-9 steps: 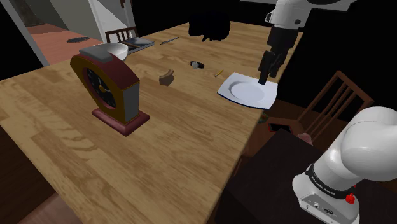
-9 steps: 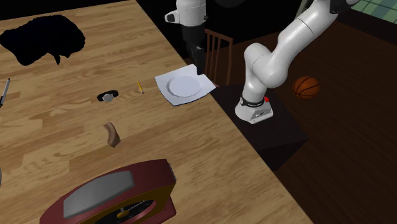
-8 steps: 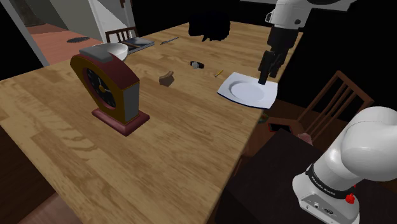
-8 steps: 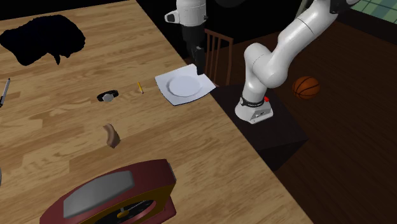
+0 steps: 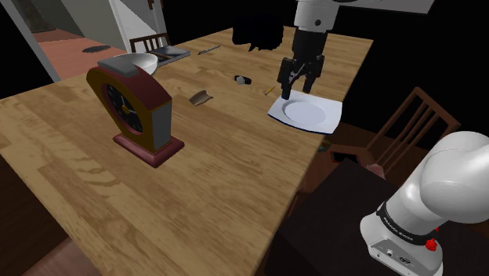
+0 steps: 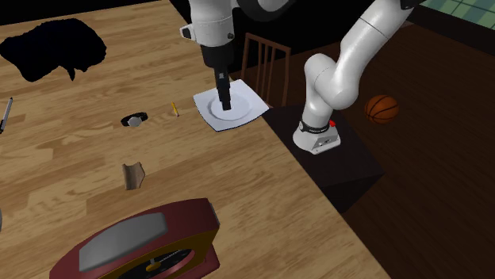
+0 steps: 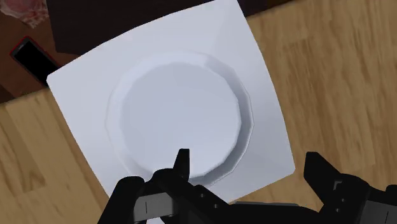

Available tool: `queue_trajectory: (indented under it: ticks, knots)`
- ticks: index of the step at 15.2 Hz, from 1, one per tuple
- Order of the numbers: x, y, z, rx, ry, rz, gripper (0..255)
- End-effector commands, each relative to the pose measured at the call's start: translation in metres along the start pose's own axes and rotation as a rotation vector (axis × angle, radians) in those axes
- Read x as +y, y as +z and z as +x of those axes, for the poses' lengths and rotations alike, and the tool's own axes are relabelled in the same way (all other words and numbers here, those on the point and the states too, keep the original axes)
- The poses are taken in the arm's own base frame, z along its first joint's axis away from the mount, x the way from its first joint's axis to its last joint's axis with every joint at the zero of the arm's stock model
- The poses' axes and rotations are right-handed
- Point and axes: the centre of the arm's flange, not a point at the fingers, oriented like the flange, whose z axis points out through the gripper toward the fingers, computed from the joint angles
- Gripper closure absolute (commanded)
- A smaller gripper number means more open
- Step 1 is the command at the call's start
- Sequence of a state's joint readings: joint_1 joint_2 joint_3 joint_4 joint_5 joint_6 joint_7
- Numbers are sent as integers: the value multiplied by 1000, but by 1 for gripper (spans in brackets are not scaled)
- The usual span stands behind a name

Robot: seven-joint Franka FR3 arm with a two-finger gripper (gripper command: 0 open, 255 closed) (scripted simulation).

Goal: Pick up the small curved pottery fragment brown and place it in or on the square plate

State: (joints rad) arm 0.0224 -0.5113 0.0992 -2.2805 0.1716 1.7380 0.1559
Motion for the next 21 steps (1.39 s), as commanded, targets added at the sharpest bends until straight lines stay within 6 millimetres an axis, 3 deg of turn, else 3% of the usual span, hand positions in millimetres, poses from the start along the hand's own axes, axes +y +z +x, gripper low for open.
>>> queue_trajectory:
  ticks: [1, 11, 21]
  knots:
    - [-18, -1, 19, 0, 48, 0, 0]
    - [-89, -1, 130, 1, 274, -5, 0]
    - [-133, -1, 252, 2, 495, -11, 0]
